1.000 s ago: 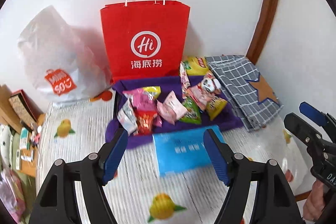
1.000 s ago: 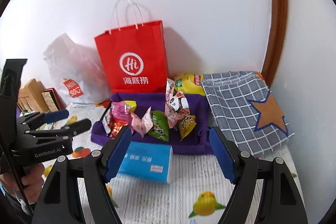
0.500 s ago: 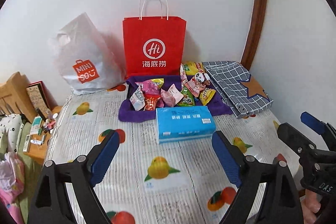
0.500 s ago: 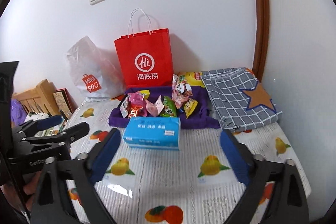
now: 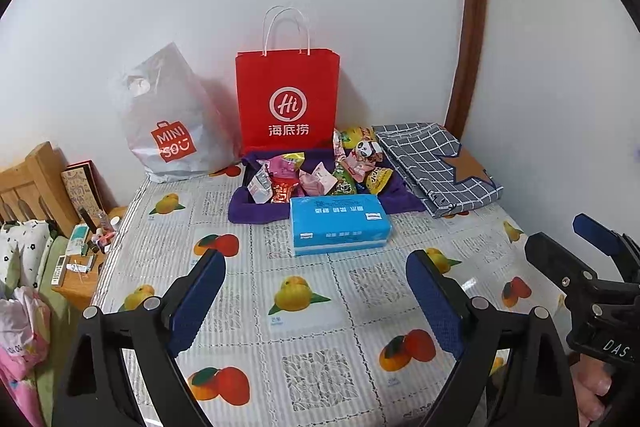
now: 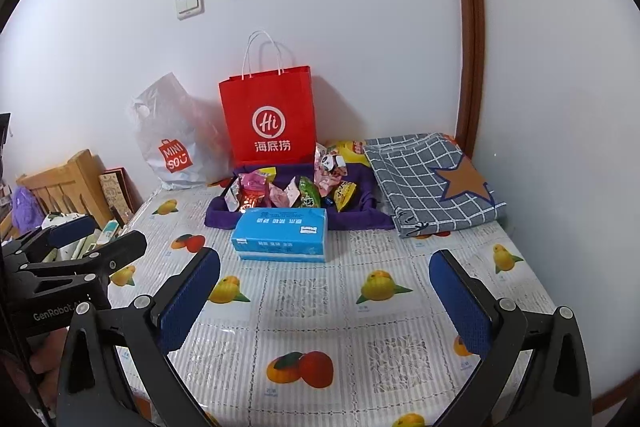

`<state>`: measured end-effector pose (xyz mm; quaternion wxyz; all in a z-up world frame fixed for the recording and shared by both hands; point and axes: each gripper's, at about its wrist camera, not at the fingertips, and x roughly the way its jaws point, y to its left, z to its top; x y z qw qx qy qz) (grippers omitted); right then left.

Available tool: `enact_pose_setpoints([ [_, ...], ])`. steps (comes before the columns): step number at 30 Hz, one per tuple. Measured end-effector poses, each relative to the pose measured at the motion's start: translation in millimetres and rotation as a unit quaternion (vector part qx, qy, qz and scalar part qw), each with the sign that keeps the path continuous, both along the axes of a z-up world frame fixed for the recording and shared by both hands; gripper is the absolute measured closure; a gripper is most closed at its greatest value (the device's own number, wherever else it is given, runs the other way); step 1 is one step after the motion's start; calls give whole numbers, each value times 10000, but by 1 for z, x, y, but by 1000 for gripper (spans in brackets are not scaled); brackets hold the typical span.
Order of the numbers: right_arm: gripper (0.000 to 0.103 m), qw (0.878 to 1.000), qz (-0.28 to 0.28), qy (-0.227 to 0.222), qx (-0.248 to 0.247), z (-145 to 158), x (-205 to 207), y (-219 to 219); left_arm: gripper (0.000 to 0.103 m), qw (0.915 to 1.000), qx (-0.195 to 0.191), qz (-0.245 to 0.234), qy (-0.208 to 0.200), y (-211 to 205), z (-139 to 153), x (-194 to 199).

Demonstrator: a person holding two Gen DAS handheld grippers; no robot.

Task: Organize snacks

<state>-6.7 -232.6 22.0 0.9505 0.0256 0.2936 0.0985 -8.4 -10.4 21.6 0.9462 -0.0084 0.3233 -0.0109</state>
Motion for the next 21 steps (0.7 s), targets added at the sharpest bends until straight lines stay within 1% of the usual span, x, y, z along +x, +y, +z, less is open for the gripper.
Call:
enact_pose_setpoints([
  [9, 0, 10000, -21, 53, -39, -4, -1, -3, 11, 10000, -24, -11, 71, -3, -3, 2],
  [16, 0, 10000, -14, 2, -85, -2, -4, -1, 11, 9999, -17, -37, 121, -4, -7, 2],
  [21, 0, 10000, -14, -22, -28, 0, -5, 0, 11, 9999, -28, -37, 116, -5, -7, 3],
])
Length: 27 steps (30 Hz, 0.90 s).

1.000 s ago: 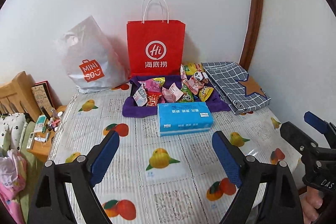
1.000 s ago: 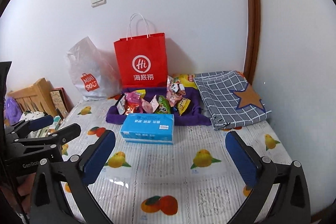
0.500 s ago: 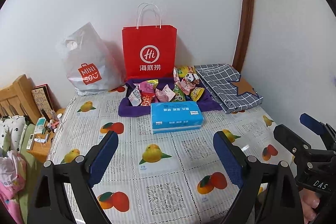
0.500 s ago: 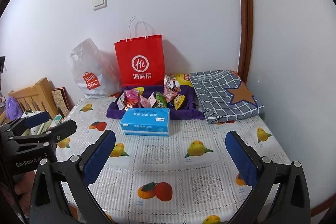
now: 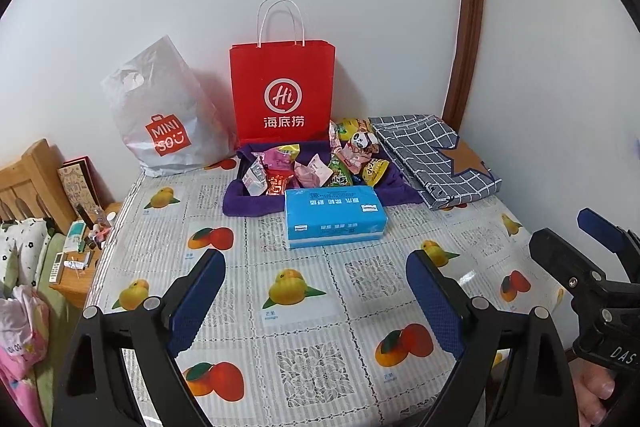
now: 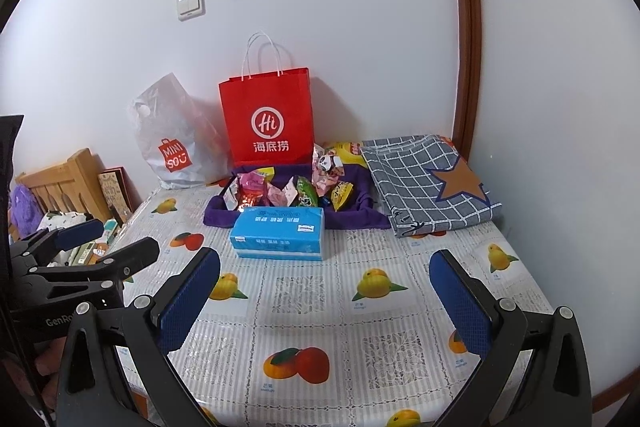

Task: Organize snacks

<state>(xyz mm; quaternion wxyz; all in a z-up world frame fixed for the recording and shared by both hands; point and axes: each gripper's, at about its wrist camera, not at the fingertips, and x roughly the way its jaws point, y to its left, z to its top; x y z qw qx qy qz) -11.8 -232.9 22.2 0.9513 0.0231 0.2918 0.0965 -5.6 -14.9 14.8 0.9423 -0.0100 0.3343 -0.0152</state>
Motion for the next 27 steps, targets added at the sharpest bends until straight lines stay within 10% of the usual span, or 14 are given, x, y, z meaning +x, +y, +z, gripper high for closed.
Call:
enact_pose_setpoints([
  [27, 0, 10000, 4, 38, -28, -3, 1, 2, 11, 10000, -78, 25, 24, 5, 0, -2],
])
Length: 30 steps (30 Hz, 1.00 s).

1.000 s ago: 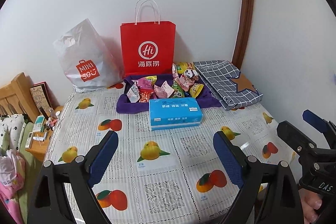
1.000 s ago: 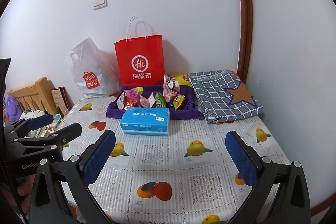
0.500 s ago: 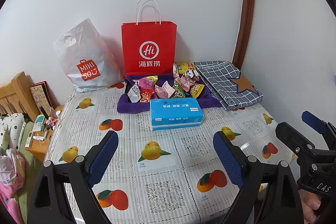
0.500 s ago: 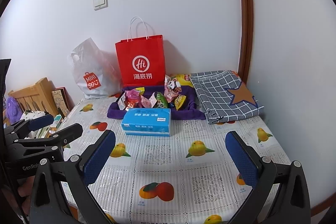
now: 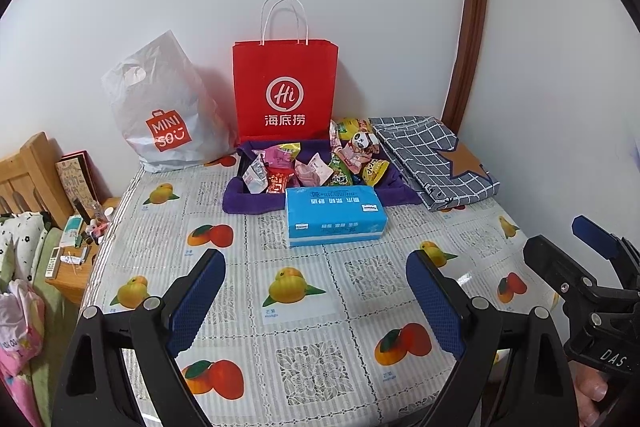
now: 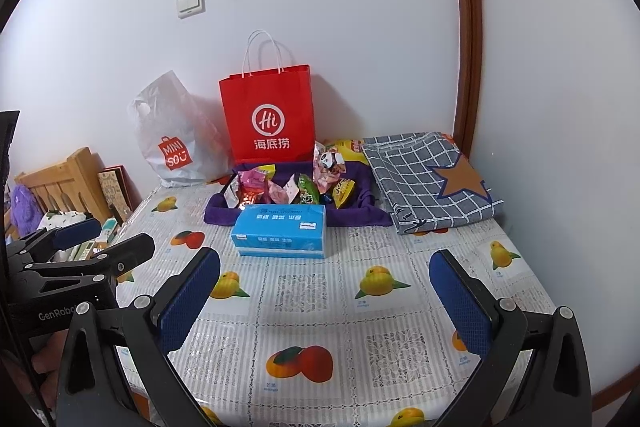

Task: Organize snacks

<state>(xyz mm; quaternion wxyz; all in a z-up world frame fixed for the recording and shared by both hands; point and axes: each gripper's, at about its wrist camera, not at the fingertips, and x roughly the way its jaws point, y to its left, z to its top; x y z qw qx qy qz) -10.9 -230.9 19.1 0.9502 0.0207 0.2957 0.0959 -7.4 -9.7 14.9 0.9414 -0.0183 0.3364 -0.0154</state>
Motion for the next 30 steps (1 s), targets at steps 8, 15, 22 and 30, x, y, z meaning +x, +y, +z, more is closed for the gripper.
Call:
enact_pose_setpoints([
  [8, 0, 10000, 5, 4, -4, 0, 0, 0, 11, 10000, -9, -10, -1, -1, 1, 0],
  [15, 0, 10000, 5, 3, -4, 0, 0, 1, 11, 10000, -15, -2, 7, -1, 1, 0],
  [22, 0, 10000, 25, -21, -12, 0, -2, 4, 11, 10000, -34, -1, -5, -3, 2, -2],
  [30, 0, 10000, 69, -31, -18, 0, -5, 7, 11, 10000, -44, 5, 3, -1, 2, -1],
])
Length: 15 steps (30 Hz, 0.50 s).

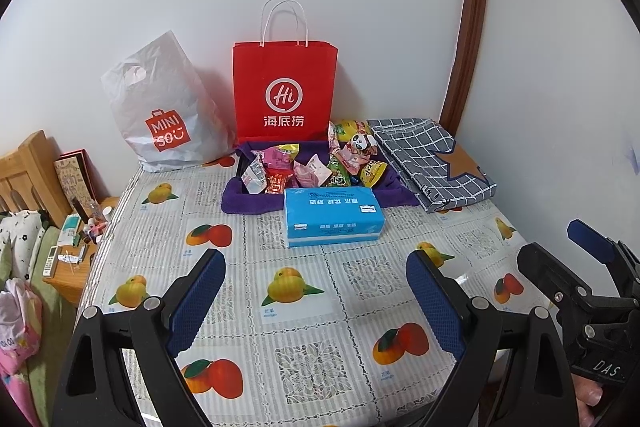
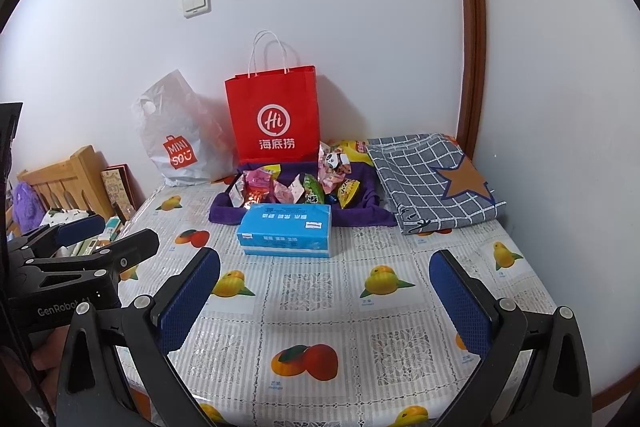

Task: Organize snacks

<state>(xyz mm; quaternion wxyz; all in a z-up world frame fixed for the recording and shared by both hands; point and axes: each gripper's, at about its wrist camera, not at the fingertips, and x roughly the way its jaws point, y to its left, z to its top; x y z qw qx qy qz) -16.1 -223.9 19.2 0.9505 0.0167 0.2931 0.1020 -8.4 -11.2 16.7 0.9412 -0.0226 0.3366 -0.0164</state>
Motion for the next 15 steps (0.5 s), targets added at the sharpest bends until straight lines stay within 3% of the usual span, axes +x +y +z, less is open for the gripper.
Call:
enact_pose_setpoints([
  [15, 0, 9998, 162, 87, -71, -7, 17, 9, 11, 9997, -3, 166, 177, 6, -9, 17],
])
